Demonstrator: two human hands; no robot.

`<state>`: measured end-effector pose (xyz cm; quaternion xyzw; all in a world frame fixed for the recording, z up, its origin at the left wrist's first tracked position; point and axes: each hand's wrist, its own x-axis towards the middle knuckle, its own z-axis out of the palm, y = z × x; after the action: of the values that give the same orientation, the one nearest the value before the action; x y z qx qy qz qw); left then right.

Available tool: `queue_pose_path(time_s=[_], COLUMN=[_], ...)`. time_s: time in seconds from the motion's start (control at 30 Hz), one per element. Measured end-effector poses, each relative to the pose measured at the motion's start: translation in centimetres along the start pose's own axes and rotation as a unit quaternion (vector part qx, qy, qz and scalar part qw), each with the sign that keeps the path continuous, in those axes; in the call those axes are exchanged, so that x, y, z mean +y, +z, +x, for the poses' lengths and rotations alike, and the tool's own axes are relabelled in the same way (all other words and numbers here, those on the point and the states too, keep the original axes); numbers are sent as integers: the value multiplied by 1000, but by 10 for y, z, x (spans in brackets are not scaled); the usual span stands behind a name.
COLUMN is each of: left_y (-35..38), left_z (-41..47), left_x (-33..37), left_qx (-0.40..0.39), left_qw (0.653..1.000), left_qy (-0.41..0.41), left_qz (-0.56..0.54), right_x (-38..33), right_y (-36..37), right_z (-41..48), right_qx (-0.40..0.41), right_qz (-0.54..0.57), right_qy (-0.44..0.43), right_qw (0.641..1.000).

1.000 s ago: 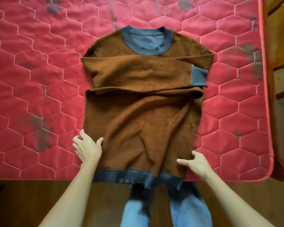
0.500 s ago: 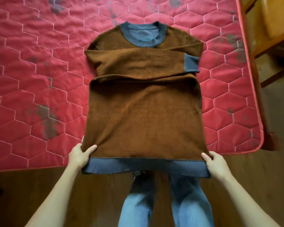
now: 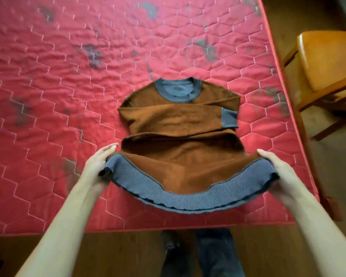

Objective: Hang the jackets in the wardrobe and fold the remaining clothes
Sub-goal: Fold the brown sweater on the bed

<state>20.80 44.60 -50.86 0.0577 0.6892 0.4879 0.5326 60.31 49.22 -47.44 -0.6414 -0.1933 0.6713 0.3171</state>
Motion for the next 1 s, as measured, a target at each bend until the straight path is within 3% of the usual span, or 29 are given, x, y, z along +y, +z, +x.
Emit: queue_pose_path(time_s=[0.17, 0.23, 0.33, 0.4, 0.5, 0.57, 0.63, 0.7, 0.77, 0.83, 0.93, 1.0], left_y=[79, 106, 134, 148, 168, 177, 185, 198, 215, 232, 241, 239], left_z=[54, 86, 135, 167, 205, 218, 220, 218, 213, 209, 205, 207], left_x=[75, 100, 123, 123, 93, 57, 17, -22, -51, -70, -89, -95], left_qx=[-52, -22, 19, 29, 69, 97, 64, 2, -32, -41, -48, -52], left_qw=[985, 979, 985, 991, 994, 961, 905, 841, 758, 707, 669, 663], left_qy=[-7, 0, 28, 45, 81, 127, 168, 218, 258, 260, 246, 251], left_qz=[-162, -202, -172, -125, 37, 225, 385, 495, 598, 656, 699, 703], right_x=[-83, -115, -151, -161, -141, -112, -79, -53, -38, -30, -25, -34], right_y=[21, 28, 36, 41, 45, 42, 35, 31, 34, 36, 25, 16], right_z=[85, 127, 186, 220, 263, 282, 293, 297, 293, 292, 299, 302], right_qx=[-50, -34, -2, 8, 26, 49, 87, 129, 166, 194, 181, 136], right_qz=[137, 178, 240, 193, 10, -156, -360, -465, -463, -438, -405, -335], right_qy=[-29, -41, -47, -45, -30, -18, -8, 6, 18, 42, 85, 97], right_qw=[989, 983, 970, 980, 999, 986, 929, 876, 870, 877, 892, 927])
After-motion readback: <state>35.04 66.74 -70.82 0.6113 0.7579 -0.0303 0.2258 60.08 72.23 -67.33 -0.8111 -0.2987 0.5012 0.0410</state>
